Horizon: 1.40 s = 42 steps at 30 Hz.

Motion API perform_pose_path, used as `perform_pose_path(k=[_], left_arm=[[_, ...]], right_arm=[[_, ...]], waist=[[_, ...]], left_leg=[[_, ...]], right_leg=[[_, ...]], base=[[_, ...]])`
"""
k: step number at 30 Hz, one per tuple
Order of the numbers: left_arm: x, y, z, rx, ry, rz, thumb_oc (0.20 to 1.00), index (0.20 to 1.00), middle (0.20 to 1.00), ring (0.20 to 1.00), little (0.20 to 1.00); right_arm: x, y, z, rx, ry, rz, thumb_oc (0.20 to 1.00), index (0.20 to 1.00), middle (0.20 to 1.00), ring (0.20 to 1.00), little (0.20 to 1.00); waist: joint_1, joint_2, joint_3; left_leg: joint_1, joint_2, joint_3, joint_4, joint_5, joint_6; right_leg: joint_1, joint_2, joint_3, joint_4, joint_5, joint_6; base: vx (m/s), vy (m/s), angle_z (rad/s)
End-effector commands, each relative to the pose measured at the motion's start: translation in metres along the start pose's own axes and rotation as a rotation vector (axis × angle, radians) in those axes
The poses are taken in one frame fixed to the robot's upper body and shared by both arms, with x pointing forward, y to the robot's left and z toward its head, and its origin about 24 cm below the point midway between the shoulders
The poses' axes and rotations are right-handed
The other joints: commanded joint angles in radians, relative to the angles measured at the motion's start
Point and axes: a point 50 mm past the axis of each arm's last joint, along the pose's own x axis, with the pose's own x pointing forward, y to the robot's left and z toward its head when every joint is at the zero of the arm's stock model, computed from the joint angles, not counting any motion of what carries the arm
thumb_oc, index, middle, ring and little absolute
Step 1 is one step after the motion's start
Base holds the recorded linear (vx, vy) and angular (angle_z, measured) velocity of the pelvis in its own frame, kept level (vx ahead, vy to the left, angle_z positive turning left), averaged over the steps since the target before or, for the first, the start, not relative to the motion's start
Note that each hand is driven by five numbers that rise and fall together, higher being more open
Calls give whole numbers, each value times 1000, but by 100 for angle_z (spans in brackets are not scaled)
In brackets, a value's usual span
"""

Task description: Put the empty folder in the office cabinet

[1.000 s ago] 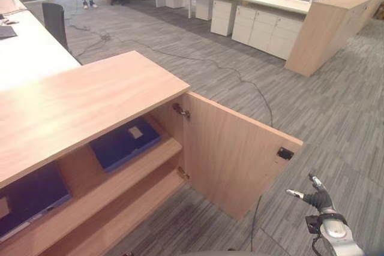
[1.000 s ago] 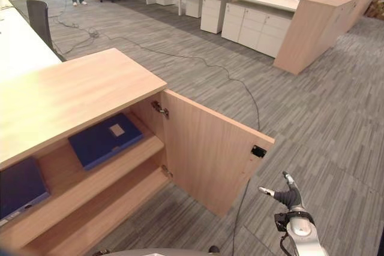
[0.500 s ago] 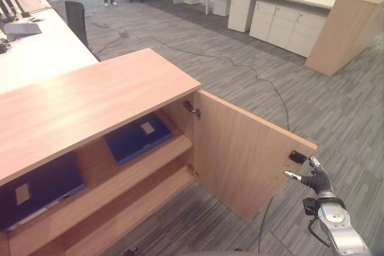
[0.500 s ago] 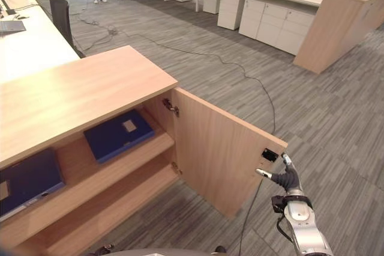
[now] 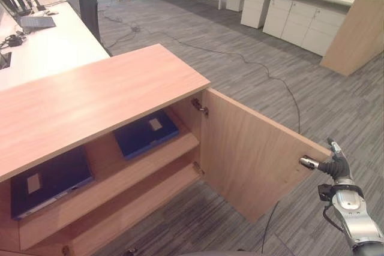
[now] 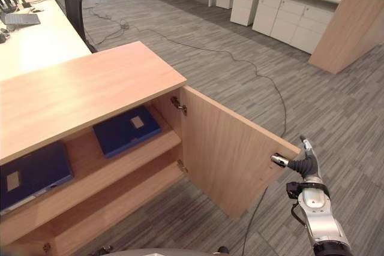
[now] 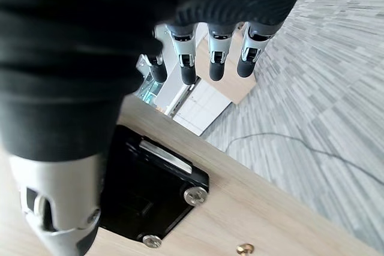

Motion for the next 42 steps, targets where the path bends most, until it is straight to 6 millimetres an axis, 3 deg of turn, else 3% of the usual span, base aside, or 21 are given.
perform_pose_path(k=[1, 2, 5, 10, 13, 14, 18, 19, 22, 31, 34, 42], left_arm=[[-2, -9, -13, -4, 50, -22, 1000, 1000, 1000, 1000, 1000], [-2, -9, -13, -7, 50, -22, 1000, 1000, 1000, 1000, 1000], [-1, -8, -11, -19, 43, -27, 1000, 1000, 1000, 1000, 1000], [-1, -6, -7, -16, 27, -36, 1000, 1000, 1000, 1000, 1000], [-2, -11, -10, -5, 29, -58, 1000, 1000, 1000, 1000, 1000], [-2, -11, -10, -5, 28, -58, 1000, 1000, 1000, 1000, 1000], [-2, -13, -12, 14, 28, -71, 1000, 1000, 1000, 1000, 1000], [-2, -12, -12, 28, 20, -73, 1000, 1000, 1000, 1000, 1000], [-2, -10, -13, 44, 12, -74, 1000, 1000, 1000, 1000, 1000], [-2, -10, -9, 62, -15, -75, 1000, 1000, 1000, 1000, 1000], [-3, -12, -12, 67, -12, -74, 1000, 1000, 1000, 1000, 1000], [-3, -14, -12, 59, -22, -63, 1000, 1000, 1000, 1000, 1000]], right_arm=[[25, -13, 41, 85, -158, -71, 1000, 1000, 1000, 1000, 1000], [24, -7, 45, 108, -176, -37, 1000, 1000, 1000, 1000, 1000], [14, 41, 62, 216, -233, 262, 1000, 1000, 1000, 1000, 1000], [1, 71, 62, 221, -220, 494, 1000, 1000, 1000, 1000, 1000], [-16, 106, 62, 252, -197, 701, 1000, 1000, 1000, 1000, 1000], [-16, 106, 62, 252, -198, 701, 1000, 1000, 1000, 1000, 1000], [-37, 131, 89, 333, -280, 960, 1000, 1000, 1000, 1000, 1000], [-55, 143, 107, 370, -332, 1141, 1000, 1000, 1000, 1000, 1000], [-74, 154, 126, 324, -401, 1348, 1000, 1000, 1000, 1000, 1000], [-84, 168, 110, 368, -291, 1446, 1000, 1000, 1000, 1000, 1000], [-92, 179, 100, 466, -213, 1458, 1000, 1000, 1000, 1000, 1000], [-111, 202, 98, 612, -162, 1478, 1000, 1000, 1000, 1000, 1000]], waist=[[23, -34, -12], [25, -33, -11], [36, -36, -10], [43, -40, -11], [55, -43, -5], [55, -44, -8], [63, -47, -4], [69, -50, -2], [79, -58, -4], [94, -66, -8], [102, -67, -6], [120, -65, -5]], left_leg=[[-56, -51, -84, -3, -13, 48], [-57, -51, -85, -3, -11, 48], [-61, -52, -87, -3, -6, 43], [-65, -53, -90, -3, -2, 40], [-66, -53, -95, -3, 0, 37], [-70, -54, -95, -3, 2, 37], [-75, -52, -96, -3, 5, 34], [-79, -50, -97, -3, 6, 32], [-82, -48, -98, -3, 7, 30], [-85, -45, -102, -3, 10, 29], [-87, -46, -108, -3, 10, 30], [-95, -54, -122, -3, 13, 33]], right_leg=[[8, 62, 8, 11, -104, -16], [8, 62, 8, 11, -104, -17], [7, 61, 5, 10, -106, -19], [7, 60, -1, 8, -106, -20], [9, 60, -4, 8, -107, -19], [5, 59, -5, 7, -106, -19], [-1, 58, -7, 7, -103, -18], [-4, 57, -8, 7, -100, -18], [-8, 54, -15, 7, -96, -16], [-9, 51, -26, 7, -93, -14], [-7, 48, -32, 8, -91, -13], [-7, 38, -48, 9, -86, -8]], base=[[0, 0, 0], [0, 0, 0], [0, 0, 0], [-5, 2, -1], [0, 0, 0], [0, 0, 0], [-5, 2, -1], [-18, 6, -12], [-15, 1, -13], [-2, 4, 6], [-8, 16, 24], [-9, 23, 12]])
